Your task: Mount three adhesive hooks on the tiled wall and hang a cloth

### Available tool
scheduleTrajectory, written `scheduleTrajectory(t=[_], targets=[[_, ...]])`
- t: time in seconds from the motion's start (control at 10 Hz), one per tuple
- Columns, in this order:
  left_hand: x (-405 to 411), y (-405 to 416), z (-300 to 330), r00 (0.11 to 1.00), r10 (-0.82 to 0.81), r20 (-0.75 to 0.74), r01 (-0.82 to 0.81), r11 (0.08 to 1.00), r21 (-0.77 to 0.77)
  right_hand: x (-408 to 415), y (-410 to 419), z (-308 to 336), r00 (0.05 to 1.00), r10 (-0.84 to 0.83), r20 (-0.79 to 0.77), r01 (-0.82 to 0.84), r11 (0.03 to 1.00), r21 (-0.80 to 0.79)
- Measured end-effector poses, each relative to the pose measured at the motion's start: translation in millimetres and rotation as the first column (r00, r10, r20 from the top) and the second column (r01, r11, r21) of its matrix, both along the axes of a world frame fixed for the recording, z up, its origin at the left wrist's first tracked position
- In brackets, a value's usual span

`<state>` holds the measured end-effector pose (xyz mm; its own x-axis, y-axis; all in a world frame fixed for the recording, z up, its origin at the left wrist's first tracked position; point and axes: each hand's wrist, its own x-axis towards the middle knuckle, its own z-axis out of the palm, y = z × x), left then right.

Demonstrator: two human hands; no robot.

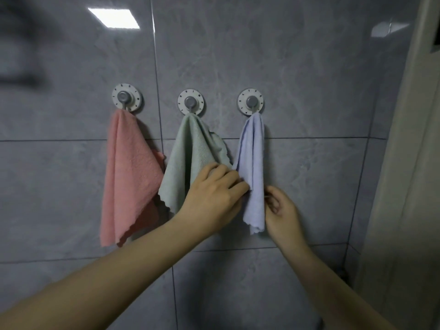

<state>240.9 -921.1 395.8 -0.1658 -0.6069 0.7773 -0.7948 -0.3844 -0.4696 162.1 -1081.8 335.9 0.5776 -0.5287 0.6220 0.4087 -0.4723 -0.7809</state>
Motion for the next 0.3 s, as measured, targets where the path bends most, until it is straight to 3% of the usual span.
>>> scheduleTrajectory(t=[0.3], targets=[[-18, 39, 4, 0.986, 0.046, -0.161, -0.065, 0.991, -0.114, -23, 8, 5, 0.975, -0.127, 0.183, 0.124, 0.992, 0.027]])
